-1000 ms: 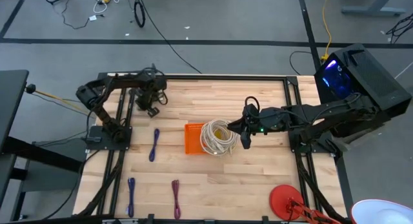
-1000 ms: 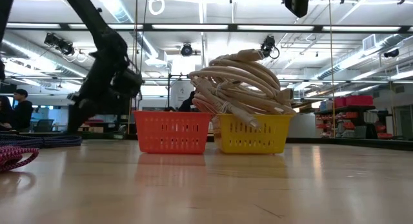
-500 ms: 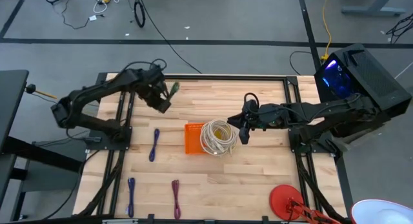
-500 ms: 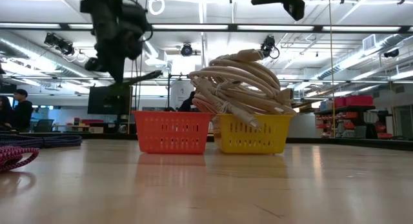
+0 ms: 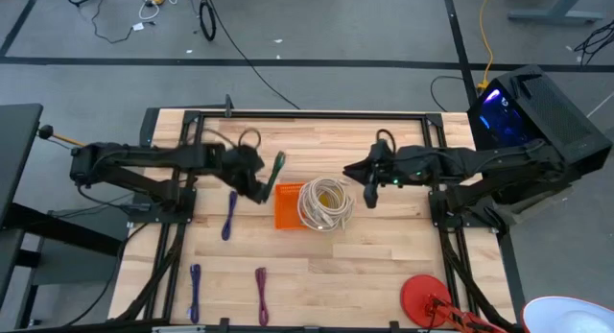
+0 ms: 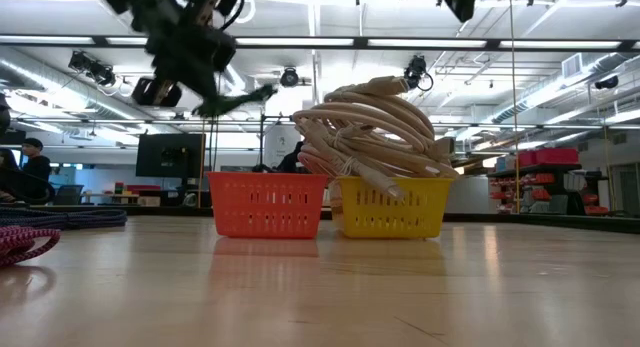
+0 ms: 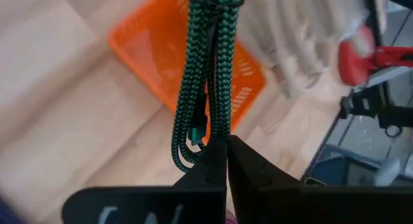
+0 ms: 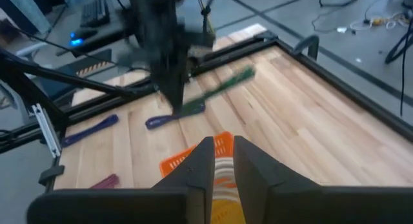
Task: Pick & Place USB Port
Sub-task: Put the green charger cable into the orange bin, then put the blue charger cable into the orange bin
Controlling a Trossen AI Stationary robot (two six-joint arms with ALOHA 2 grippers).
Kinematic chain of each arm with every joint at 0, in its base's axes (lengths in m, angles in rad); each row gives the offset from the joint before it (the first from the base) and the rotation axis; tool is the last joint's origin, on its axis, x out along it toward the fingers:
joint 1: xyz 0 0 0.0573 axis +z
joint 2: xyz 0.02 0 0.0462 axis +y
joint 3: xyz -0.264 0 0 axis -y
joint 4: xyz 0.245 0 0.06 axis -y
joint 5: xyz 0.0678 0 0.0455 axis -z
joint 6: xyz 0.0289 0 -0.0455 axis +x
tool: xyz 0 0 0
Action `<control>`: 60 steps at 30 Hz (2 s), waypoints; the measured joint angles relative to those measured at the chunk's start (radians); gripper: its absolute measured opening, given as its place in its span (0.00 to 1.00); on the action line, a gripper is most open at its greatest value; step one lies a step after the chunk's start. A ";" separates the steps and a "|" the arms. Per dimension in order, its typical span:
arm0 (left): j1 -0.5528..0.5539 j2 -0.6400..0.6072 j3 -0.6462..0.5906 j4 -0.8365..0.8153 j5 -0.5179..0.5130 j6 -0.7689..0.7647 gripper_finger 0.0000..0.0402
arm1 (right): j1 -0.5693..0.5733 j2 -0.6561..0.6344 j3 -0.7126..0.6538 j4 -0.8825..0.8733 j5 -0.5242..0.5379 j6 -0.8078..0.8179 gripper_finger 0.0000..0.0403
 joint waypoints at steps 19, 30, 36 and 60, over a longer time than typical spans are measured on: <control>-0.215 0.024 -0.295 0.685 -0.250 -0.441 0.00 | 0.000 -0.115 0.000 -0.081 0.000 -0.051 0.15; -0.291 0.140 -0.295 0.796 -0.312 -0.534 0.00 | 0.000 -0.115 0.000 -0.080 0.000 -0.088 0.15; -0.291 0.186 -0.295 0.873 -0.313 -0.542 0.03 | 0.000 -0.115 0.000 -0.081 0.000 -0.091 0.15; -0.282 0.191 -0.295 0.905 -0.299 -0.484 0.23 | 0.000 -0.115 0.000 -0.084 0.000 -0.091 0.15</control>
